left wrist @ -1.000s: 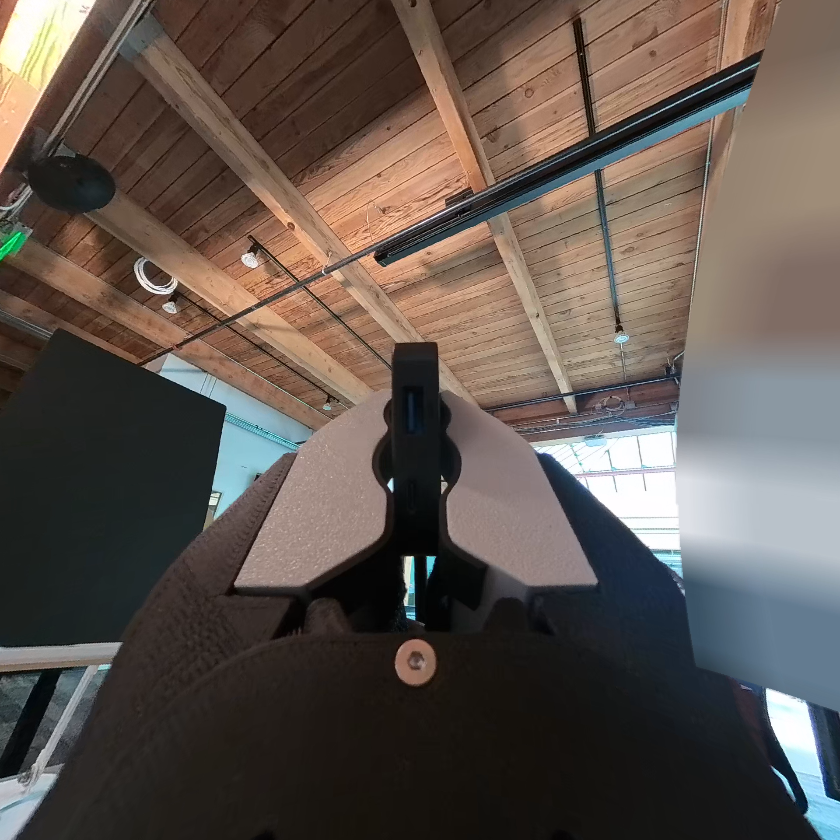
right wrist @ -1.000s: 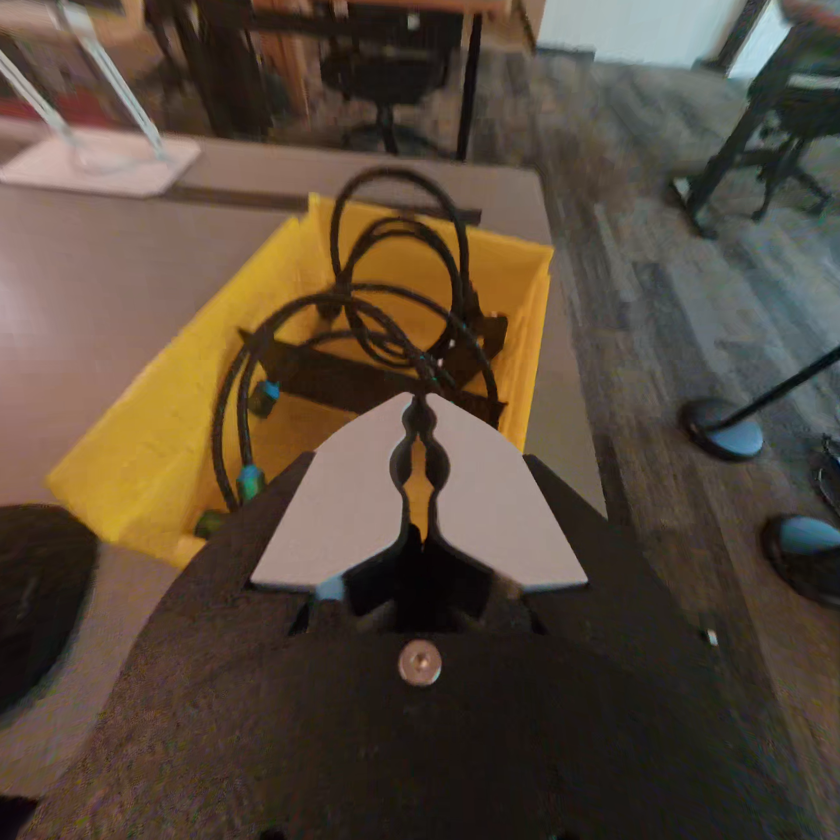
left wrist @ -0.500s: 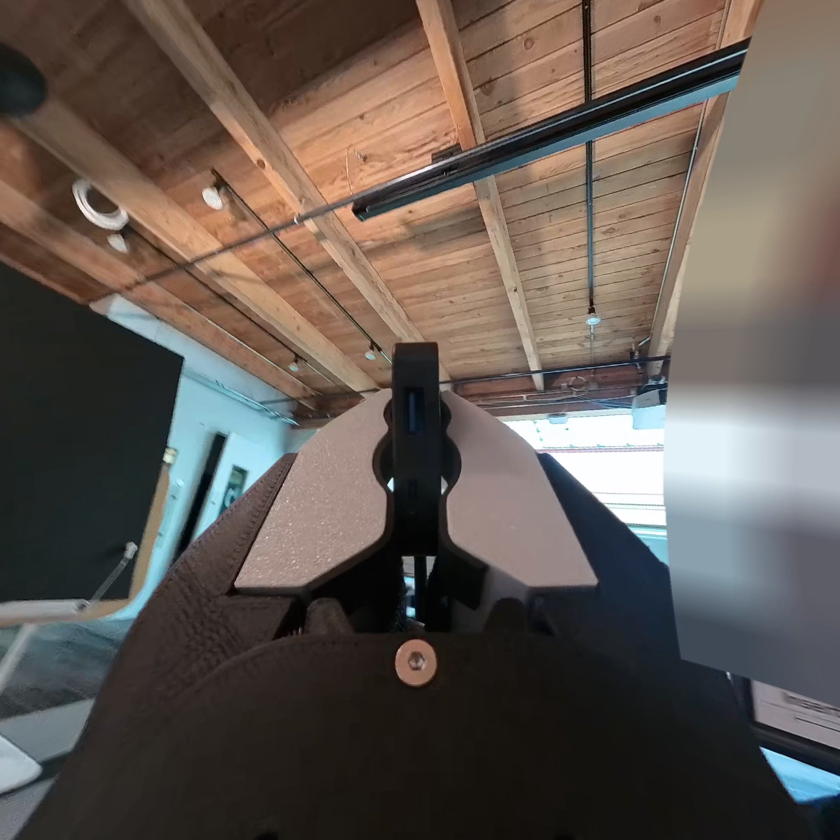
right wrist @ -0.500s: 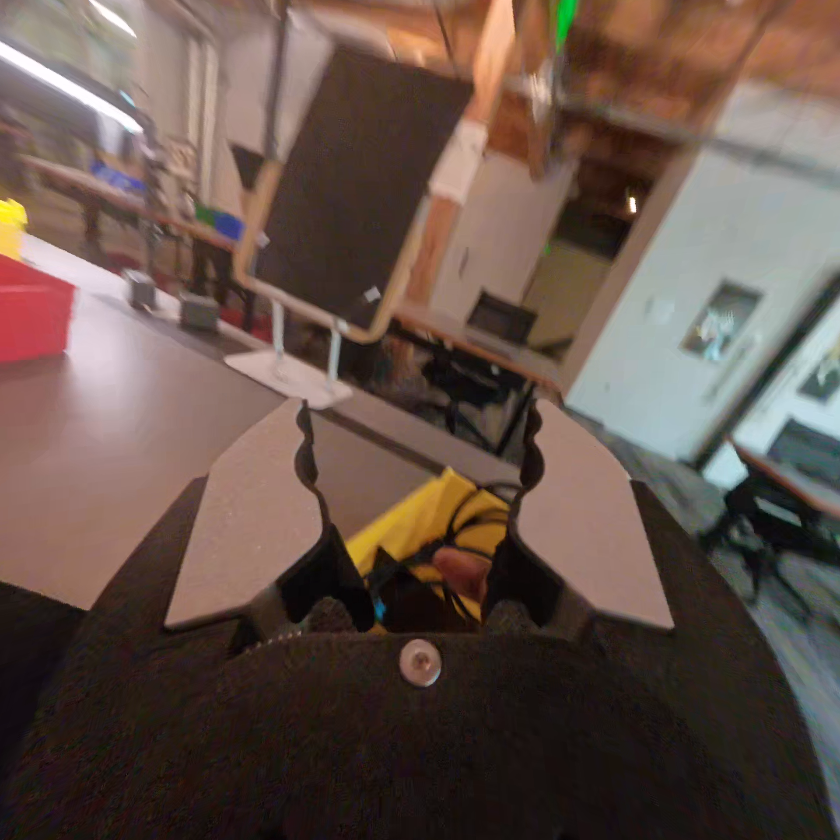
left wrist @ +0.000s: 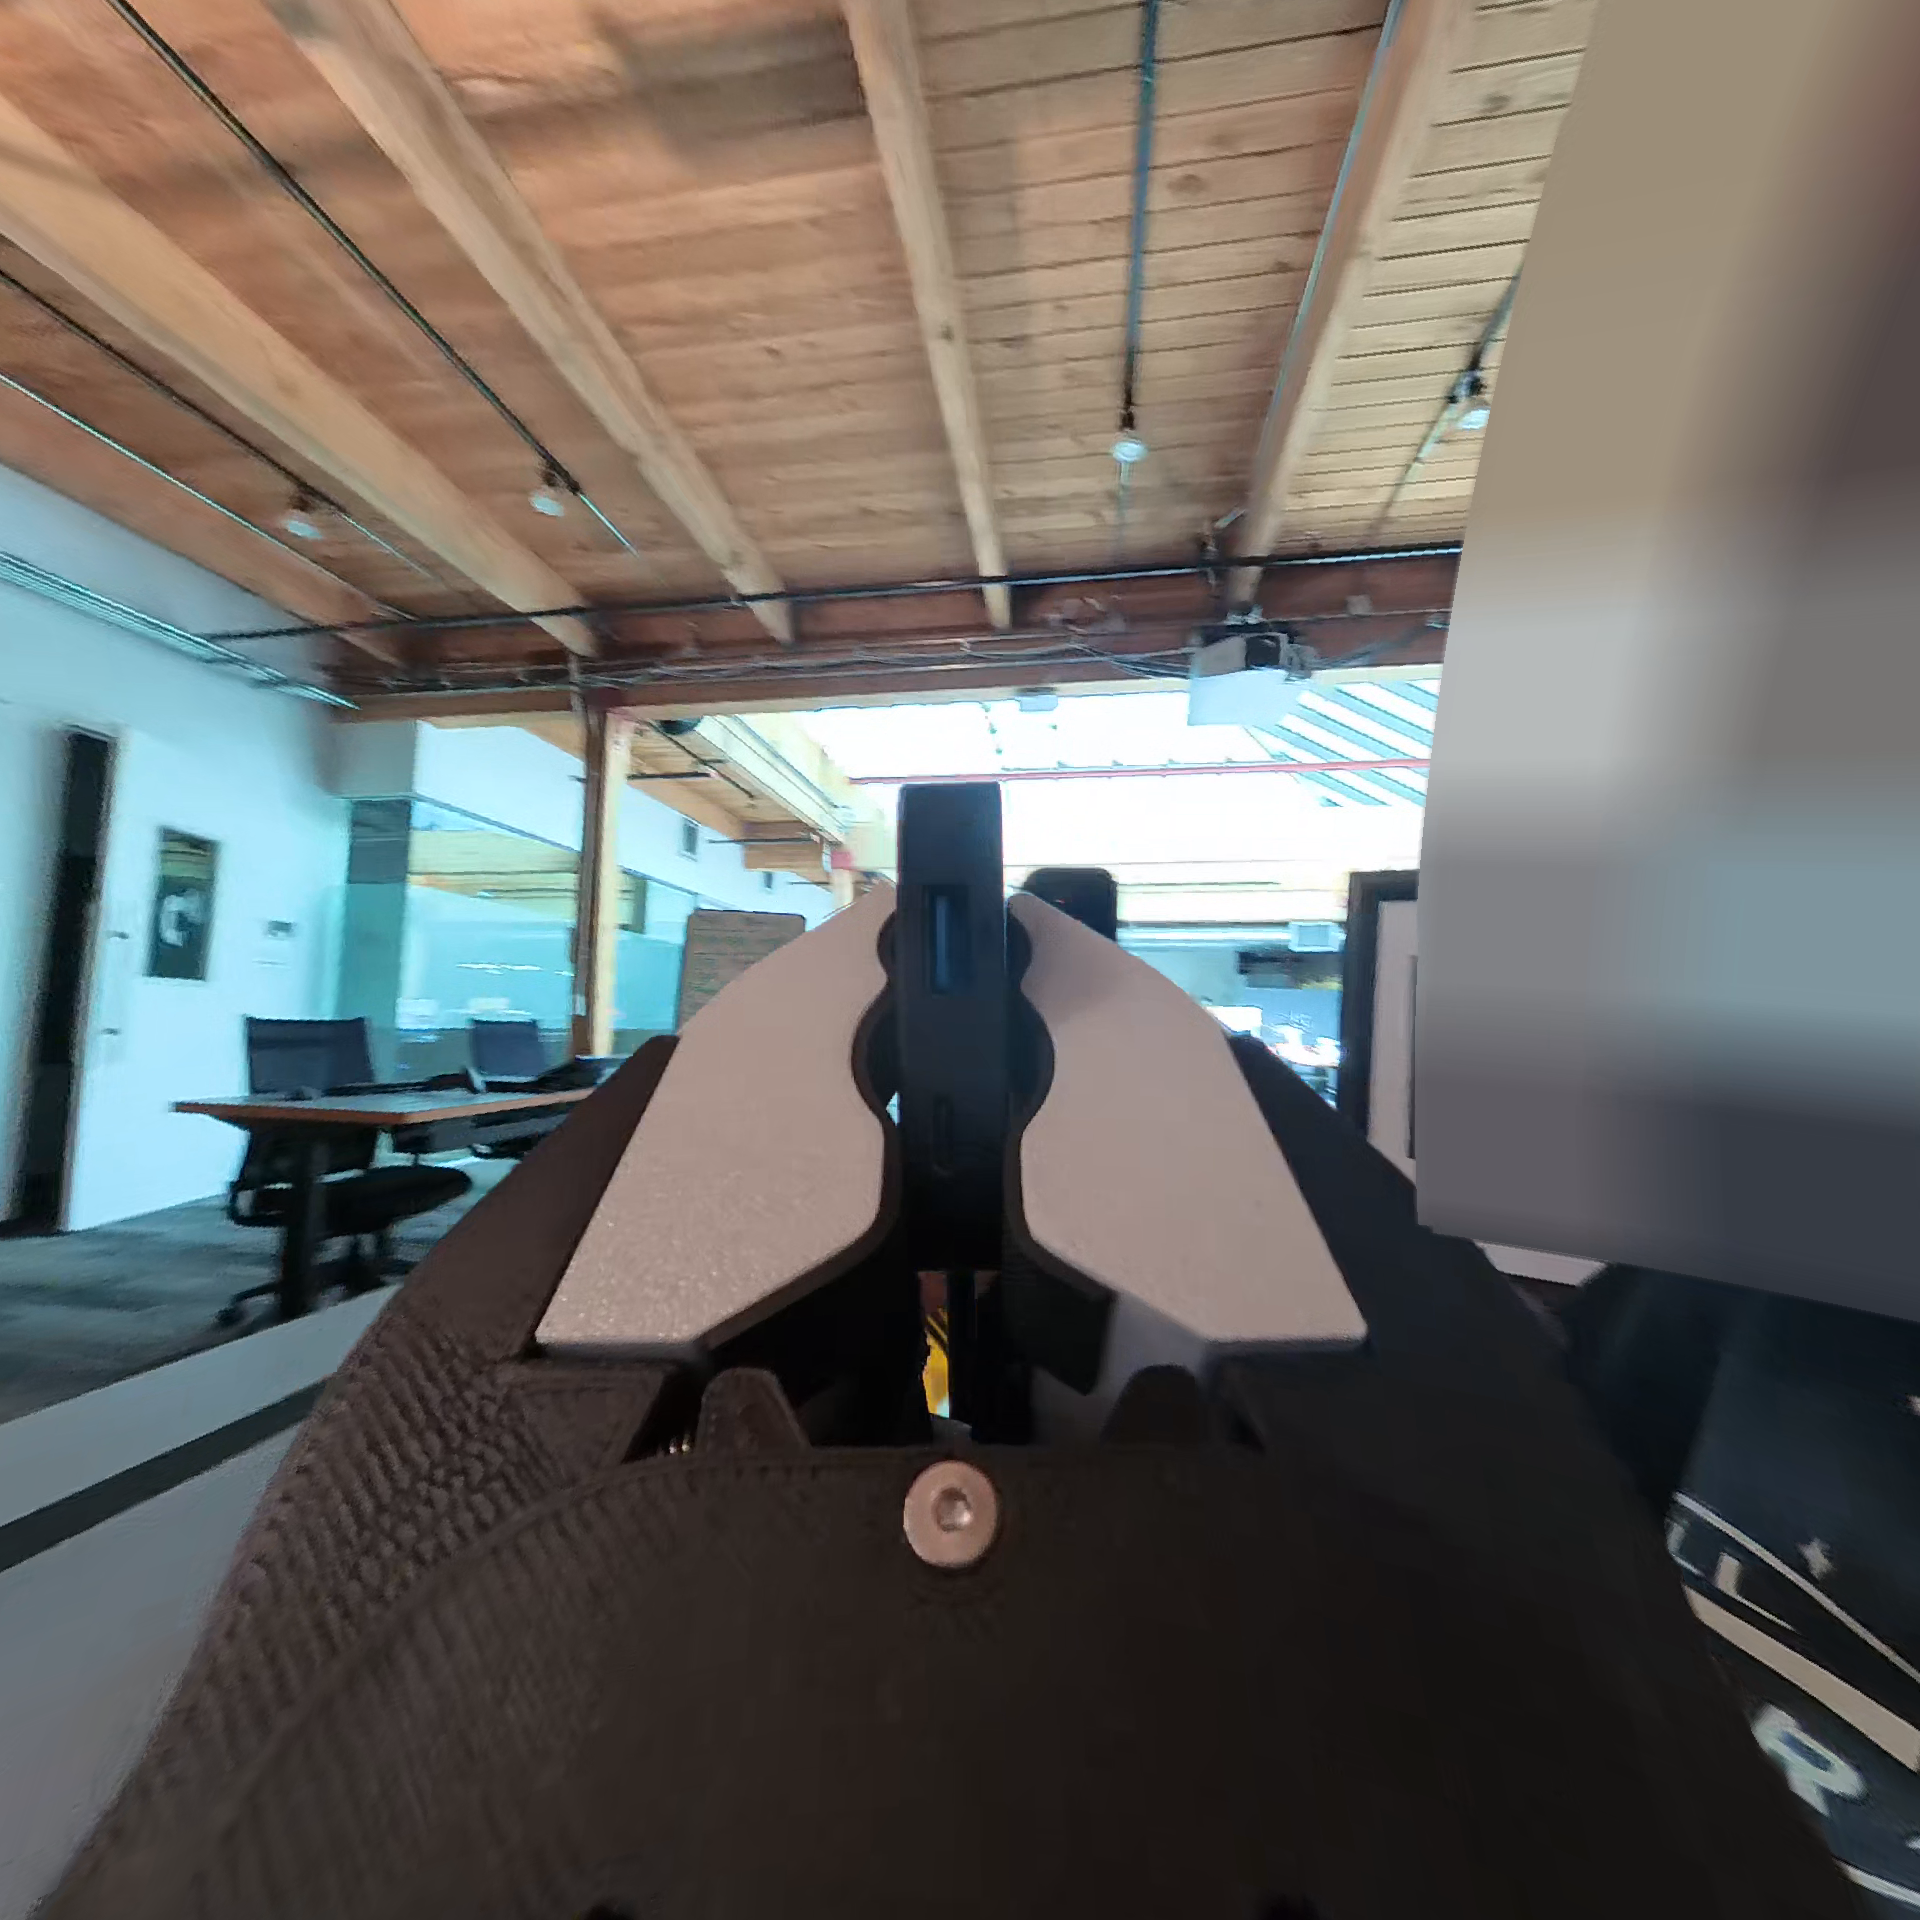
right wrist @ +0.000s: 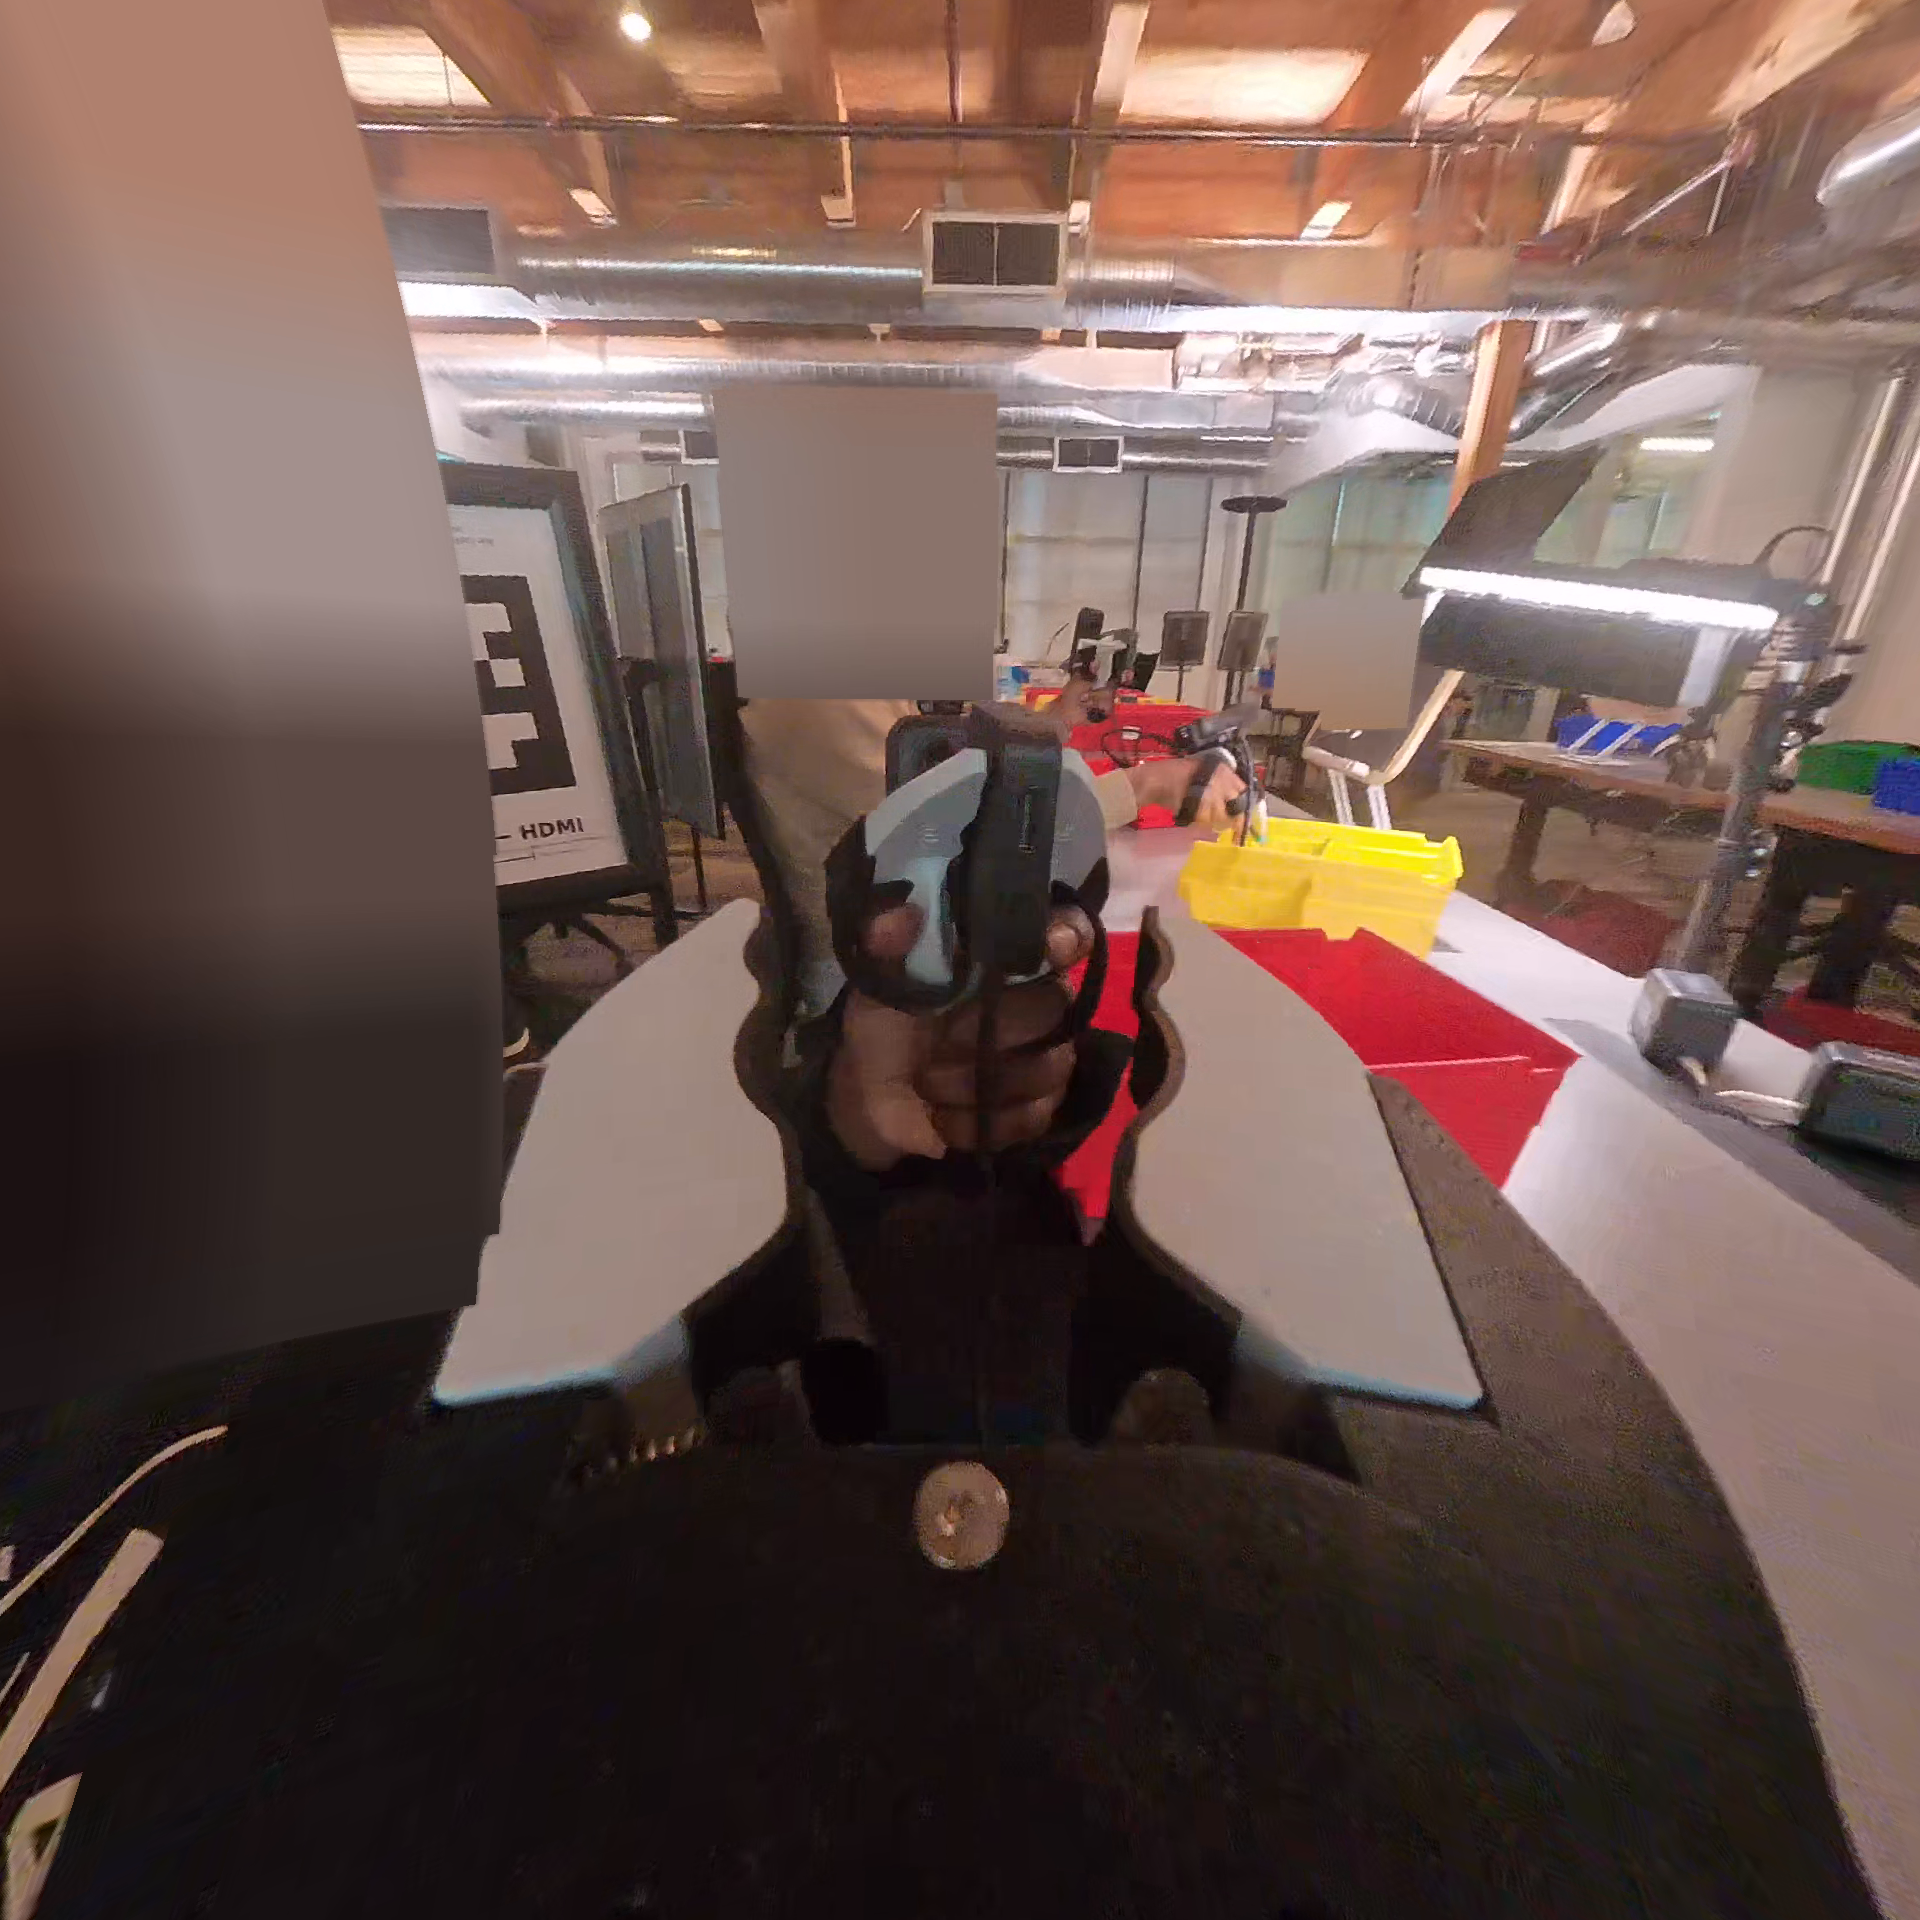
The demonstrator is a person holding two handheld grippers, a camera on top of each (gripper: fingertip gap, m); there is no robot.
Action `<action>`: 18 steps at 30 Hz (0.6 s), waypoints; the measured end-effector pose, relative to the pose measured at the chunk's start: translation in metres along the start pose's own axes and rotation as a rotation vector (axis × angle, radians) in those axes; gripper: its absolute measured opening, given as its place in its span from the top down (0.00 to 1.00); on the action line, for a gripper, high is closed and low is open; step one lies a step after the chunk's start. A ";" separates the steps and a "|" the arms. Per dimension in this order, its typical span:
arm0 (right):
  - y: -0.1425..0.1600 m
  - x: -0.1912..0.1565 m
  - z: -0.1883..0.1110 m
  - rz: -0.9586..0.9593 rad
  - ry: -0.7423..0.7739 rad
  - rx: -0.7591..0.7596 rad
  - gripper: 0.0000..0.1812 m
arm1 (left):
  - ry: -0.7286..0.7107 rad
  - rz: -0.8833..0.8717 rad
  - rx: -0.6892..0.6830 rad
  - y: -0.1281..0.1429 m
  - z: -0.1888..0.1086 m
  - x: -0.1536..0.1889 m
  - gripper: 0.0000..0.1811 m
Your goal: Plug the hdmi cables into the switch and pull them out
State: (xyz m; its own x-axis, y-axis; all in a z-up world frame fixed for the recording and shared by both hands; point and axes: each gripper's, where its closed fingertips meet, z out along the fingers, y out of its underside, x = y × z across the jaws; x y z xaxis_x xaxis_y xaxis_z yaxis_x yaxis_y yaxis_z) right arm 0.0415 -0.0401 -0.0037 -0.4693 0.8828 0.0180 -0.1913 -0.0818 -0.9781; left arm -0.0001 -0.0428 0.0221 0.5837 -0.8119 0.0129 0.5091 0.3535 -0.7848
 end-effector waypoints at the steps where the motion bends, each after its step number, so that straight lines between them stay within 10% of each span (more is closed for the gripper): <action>1: 0.004 -0.002 0.007 0.005 -0.018 0.010 0.67 | 0.004 -0.005 -0.008 0.004 0.002 0.002 0.93; 11: 0.029 0.009 0.025 -0.050 0.011 -0.036 0.91 | 0.010 -0.029 -0.062 0.029 0.011 0.007 0.89; 18: -0.050 0.042 -0.064 -0.421 0.329 0.118 0.92 | -0.264 0.338 0.079 -0.059 -0.028 -0.026 0.79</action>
State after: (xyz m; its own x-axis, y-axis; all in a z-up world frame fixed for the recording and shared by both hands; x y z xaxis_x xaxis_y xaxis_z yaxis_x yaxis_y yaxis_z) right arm 0.0860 0.0306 0.0326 -0.0407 0.9471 0.3183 -0.4090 0.2749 -0.8701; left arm -0.0633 -0.0553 0.0507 0.8625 -0.5012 -0.0700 0.3027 0.6219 -0.7222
